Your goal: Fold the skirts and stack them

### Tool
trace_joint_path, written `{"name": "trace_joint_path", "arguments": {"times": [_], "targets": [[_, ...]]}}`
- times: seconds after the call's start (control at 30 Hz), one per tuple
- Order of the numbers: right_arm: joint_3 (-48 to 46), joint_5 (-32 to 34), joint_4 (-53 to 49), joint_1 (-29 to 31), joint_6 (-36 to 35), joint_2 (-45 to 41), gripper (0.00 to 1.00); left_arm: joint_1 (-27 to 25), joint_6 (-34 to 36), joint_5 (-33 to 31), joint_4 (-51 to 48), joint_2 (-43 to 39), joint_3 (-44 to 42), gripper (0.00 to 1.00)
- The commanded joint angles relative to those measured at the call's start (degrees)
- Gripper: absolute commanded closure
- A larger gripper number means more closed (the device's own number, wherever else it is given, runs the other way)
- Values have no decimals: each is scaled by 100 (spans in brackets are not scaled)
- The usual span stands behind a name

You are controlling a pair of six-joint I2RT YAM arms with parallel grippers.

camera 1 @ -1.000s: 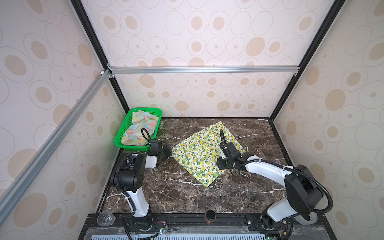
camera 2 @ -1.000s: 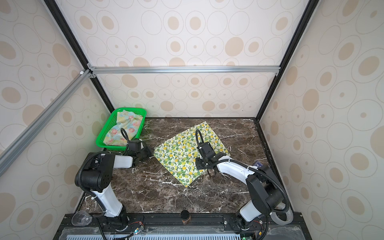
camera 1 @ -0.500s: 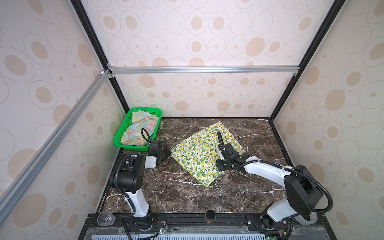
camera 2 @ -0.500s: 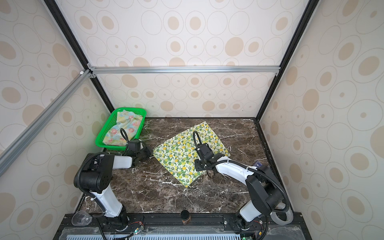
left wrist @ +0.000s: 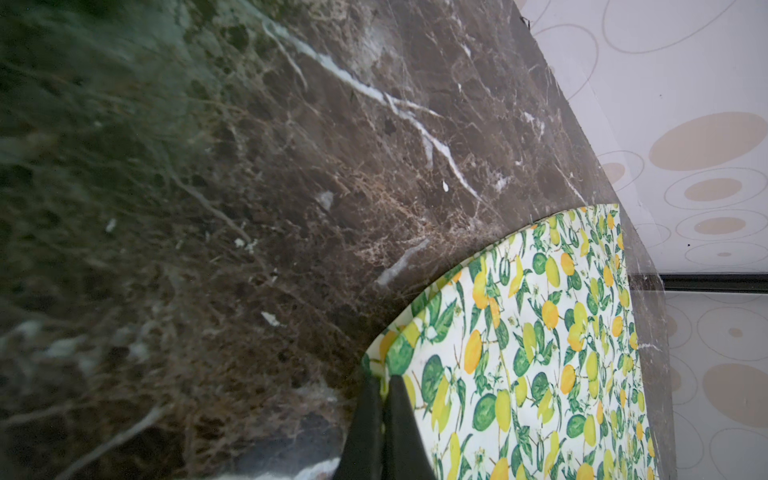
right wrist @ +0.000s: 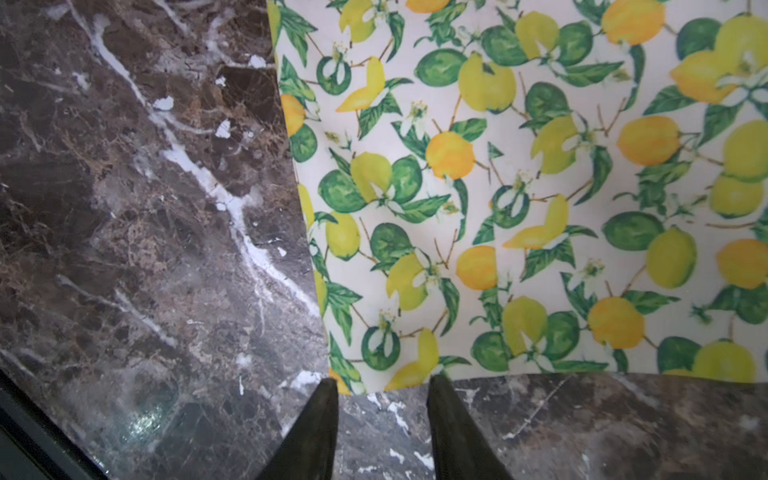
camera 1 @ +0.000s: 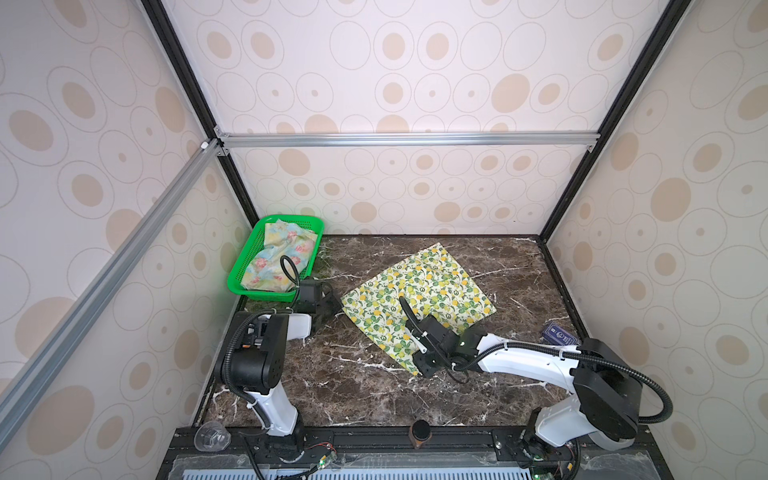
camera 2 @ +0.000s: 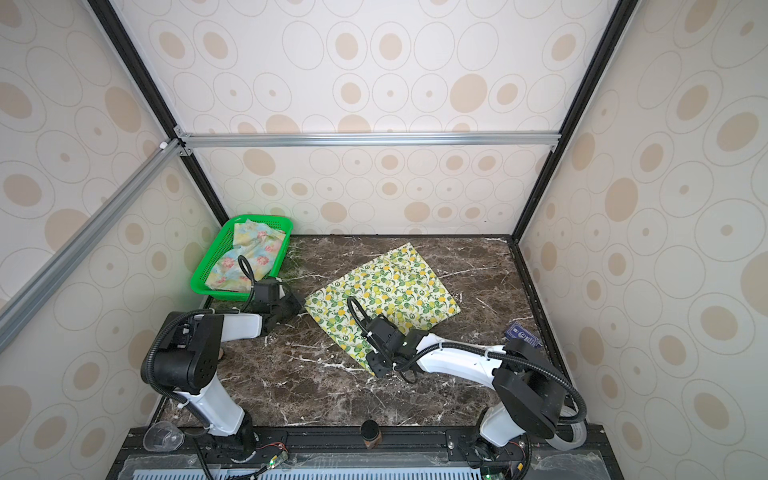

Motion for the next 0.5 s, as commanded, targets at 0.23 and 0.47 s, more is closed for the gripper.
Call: {"name": "trace_joint_path", "arguments": {"times": [0.23,0.47], "targets": [[245,19,-2,372,-179,566,69,-7,53,-61,-73,-105,-52,100],[314,-32,82,403,-163,935,68,-6,42,-3,-17,-81,-76,100]]}}
